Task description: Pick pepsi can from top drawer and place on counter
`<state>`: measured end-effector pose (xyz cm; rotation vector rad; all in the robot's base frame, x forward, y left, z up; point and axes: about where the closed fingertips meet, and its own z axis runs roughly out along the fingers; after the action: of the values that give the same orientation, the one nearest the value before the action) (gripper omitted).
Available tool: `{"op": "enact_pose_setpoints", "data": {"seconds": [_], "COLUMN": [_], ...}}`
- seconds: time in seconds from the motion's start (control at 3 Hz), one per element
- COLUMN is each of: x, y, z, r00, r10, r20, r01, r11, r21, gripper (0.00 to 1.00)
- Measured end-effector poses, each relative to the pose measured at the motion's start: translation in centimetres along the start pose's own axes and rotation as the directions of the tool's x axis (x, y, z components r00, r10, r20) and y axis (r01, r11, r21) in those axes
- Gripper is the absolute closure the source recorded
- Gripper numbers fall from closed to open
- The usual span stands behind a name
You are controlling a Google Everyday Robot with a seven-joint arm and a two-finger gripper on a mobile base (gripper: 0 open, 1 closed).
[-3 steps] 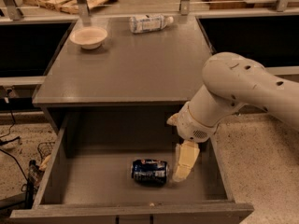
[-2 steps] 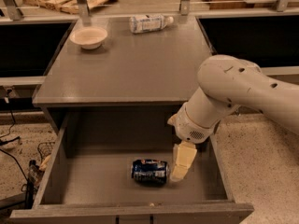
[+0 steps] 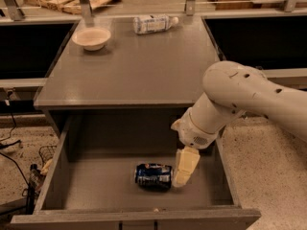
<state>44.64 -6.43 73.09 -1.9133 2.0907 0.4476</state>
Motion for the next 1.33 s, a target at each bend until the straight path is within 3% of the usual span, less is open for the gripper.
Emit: {"op": "enact_pose_setpoints", "data": {"seconds": [0.33,0.67,1.0,1.33], "x": [0.0,0.0,-0.2,-1.3], "y": [-0.4,-0.4,-0.4,-0.7], "z": [2.4,2.6,4.3,6.2], "r00": [0.999,0.999,0.999,0.999], "r10": [0.015,0.017,0.041,0.054], "r20": [0.033,0.029,-0.022,-0.009], "r01": [-0.014,-0.017,-0.041,-0.054], "r11": [0.9994,0.9994,0.9988,0.9984], "r21": [-0.032,-0.031,-0.026,0.017], "gripper": [0.00,0.00,0.00,0.00]}}
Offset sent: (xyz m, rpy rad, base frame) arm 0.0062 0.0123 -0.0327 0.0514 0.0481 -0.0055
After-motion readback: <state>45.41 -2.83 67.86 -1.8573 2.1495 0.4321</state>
